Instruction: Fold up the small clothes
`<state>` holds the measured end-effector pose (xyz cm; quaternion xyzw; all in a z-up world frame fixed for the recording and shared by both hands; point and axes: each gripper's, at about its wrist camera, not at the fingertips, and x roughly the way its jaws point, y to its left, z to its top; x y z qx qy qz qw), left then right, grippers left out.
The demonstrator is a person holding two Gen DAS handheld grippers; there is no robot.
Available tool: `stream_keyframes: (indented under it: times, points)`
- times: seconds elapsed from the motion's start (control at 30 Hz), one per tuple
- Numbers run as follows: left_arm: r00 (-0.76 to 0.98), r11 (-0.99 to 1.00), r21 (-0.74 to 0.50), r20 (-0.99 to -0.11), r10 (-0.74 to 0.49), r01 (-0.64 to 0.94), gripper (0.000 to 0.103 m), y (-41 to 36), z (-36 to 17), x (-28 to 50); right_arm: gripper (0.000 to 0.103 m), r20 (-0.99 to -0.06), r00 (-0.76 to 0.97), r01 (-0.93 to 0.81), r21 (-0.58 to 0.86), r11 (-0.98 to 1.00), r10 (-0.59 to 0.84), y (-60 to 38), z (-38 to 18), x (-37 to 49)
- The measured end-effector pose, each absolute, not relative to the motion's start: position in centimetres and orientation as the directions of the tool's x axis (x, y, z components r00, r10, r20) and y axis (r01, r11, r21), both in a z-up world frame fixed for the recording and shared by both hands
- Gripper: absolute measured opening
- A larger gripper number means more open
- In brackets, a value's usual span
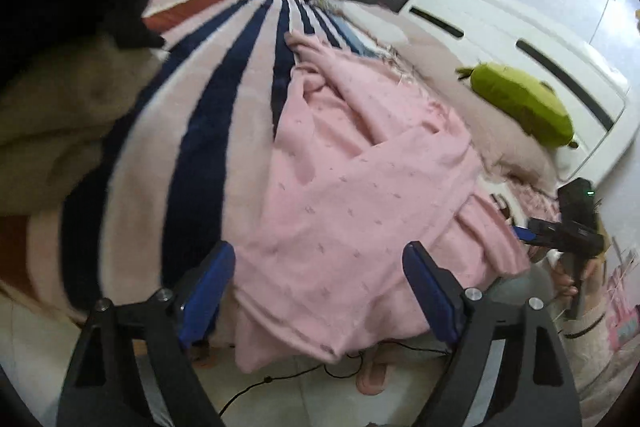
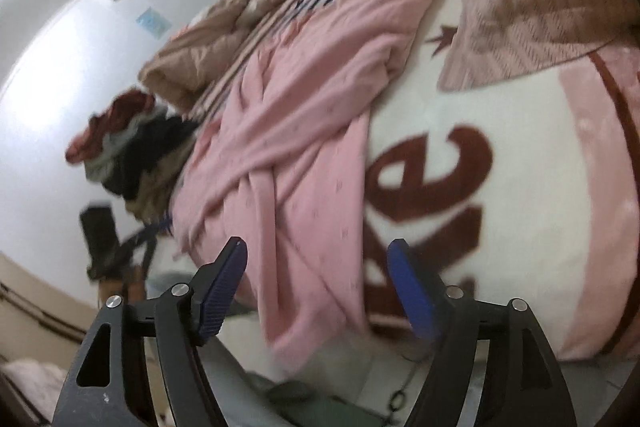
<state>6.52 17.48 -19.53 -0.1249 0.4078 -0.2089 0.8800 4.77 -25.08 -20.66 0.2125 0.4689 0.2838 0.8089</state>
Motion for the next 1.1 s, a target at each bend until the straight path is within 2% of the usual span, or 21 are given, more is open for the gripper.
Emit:
stream_keyframes:
  times: [0.07, 0.13, 0.2, 0.23, 0.37, 0.4, 0.43, 0.47, 0.5, 0.53, 0.57, 0.67, 0.9, 1.1]
  points:
    - [0.565, 0.889, -0.356, -0.686, -0.458, 0.288, 0.083, 16.7, -20.0, 8.0, 0.078, -0.64, 0.341, -0.287, 0.626, 0.725, 0.688, -24.6, -21.1, 4.4]
    - [0.55, 0.892, -0.308, -0.704, -0.448, 0.332, 0.082, 15.7, -19.9, 8.7, 0.079, -0.647, 0.29, -0.326, 0.626, 0.708, 0.706, -23.9, -21.7, 4.1]
    - [0.526, 0.881, -0.284, -0.717, -0.457, 0.378, 0.075, 14.5, -19.9, 9.4, 0.084, -0.645, 0.282, -0.344, 0.624, 0.702, 0.71, -23.5, -22.0, 4.2]
    - [0.516, 0.875, -0.293, -0.718, -0.467, 0.385, 0.068, 14.1, -20.1, 9.7, 0.085, -0.628, 0.274, -0.348, 0.641, 0.684, 0.728, -23.3, -22.0, 4.4]
    - [0.495, 0.863, -0.306, -0.72, -0.487, 0.402, 0.061, 12.5, -20.4, 10.7, 0.084, -0.623, 0.257, -0.4, 0.627, 0.668, 0.738, -21.6, -22.0, 5.2]
    - [0.494, 0.866, -0.293, -0.726, -0.478, 0.406, 0.057, 12.1, -20.4, 10.7, 0.083, -0.633, 0.26, -0.414, 0.61, 0.676, 0.73, -21.1, -21.8, 5.2]
    - [0.499, 0.871, -0.281, -0.731, -0.466, 0.402, 0.048, 11.8, -20.3, 10.6, 0.072, -0.65, 0.268, -0.431, 0.579, 0.692, 0.711, -20.4, -21.7, 5.3]
    - [0.501, 0.876, -0.277, -0.734, -0.458, 0.394, 0.039, 11.7, -20.3, 10.6, 0.053, -0.665, 0.279, -0.439, 0.553, 0.708, 0.693, -19.8, -21.6, 5.3]
    - [0.503, 0.879, -0.279, -0.735, -0.455, 0.387, 0.034, 11.6, -20.3, 10.6, 0.043, -0.689, 0.298, -0.447, 0.511, 0.734, 0.661, -19.2, -21.6, 5.3]
    - [0.502, 0.879, -0.282, -0.735, -0.455, 0.384, 0.026, 11.5, -20.2, 10.5, 0.026, -0.71, 0.32, -0.449, 0.469, 0.761, 0.627, -18.7, -21.6, 5.4]
    - [0.503, 0.879, -0.283, -0.734, -0.456, 0.383, 0.02, 11.5, -20.2, 10.4, 0.016, -0.718, 0.342, -0.448, 0.443, 0.777, 0.607, -18.6, -21.5, 5.4]
    - [0.505, 0.873, -0.302, -0.723, -0.472, 0.383, 0.011, 11.6, -19.7, 9.6, 0.011, -0.642, 0.338, -0.419, 0.552, 0.721, 0.688, -19.6, -21.8, 5.6]
    - [0.504, 0.833, -0.38, -0.667, -0.548, 0.402, 0.009, 12.4, -17.7, 7.4, 0.01, -0.486, 0.372, -0.405, 0.682, 0.61, 0.791, -21.2, -20.9, 4.2]
    - [0.546, 0.805, -0.412, -0.592, -0.593, 0.428, 0.009, 13.1, -14.6, 5.3, 0.01, -0.394, 0.402, -0.448, 0.703, 0.553, 0.826, -21.5, -18.1, 2.8]
